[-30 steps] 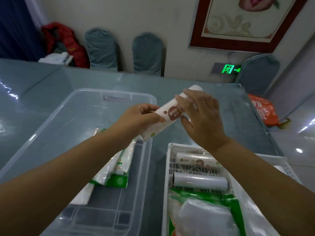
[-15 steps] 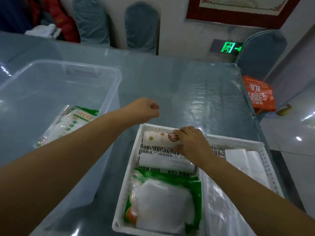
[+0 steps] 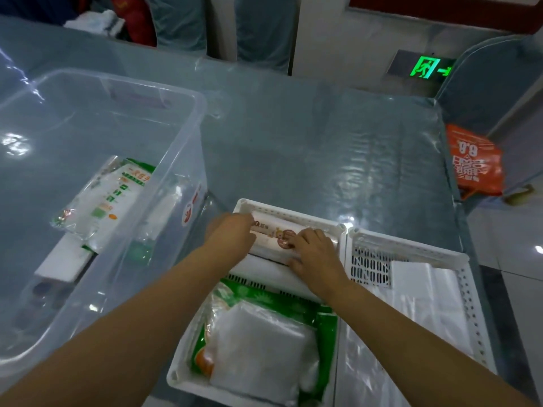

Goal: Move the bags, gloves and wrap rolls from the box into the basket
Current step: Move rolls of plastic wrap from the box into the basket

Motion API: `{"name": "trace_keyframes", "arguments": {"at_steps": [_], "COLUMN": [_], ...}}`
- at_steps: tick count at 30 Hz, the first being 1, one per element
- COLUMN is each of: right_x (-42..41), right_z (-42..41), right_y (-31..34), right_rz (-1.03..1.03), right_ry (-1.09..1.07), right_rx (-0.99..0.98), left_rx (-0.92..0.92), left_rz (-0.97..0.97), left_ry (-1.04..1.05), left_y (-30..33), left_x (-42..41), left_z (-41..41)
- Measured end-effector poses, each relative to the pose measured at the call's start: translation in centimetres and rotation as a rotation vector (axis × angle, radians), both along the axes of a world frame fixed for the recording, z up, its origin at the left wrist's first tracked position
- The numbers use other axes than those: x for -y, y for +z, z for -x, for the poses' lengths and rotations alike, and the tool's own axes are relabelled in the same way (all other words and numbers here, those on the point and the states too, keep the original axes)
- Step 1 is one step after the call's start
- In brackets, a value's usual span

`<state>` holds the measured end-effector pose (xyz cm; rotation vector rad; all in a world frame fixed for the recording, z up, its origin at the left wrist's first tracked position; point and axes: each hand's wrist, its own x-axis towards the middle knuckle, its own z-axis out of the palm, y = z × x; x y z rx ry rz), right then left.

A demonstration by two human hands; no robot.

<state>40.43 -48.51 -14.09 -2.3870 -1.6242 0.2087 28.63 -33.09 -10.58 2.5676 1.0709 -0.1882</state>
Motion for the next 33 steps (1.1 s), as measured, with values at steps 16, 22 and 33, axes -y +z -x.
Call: {"name": "trace_keyframes", "arguments": {"at_steps": [16,22,33], "right_x": [2.8,2.8,2.5], "right_z": [-1.6,-1.3,-1.2], "right_y": [-0.2,0.1,0.3], "right_rz": [0.053,0.101,0.115], "right_ry": [-0.108,-0.088,-0.09], "right_rx": [0.172,0.126,0.084], "left_rx": [0.198,0.251,0.06], "left_rz": [-0.165,-0.277,-0.231], "left_ry": [0.064,-0.029,-0.342], "left_y": [-2.6,-2.3,-3.5], "left_x": [1.2,0.0,-3.1], "left_z": [1.6,0.0,-3.1]}}
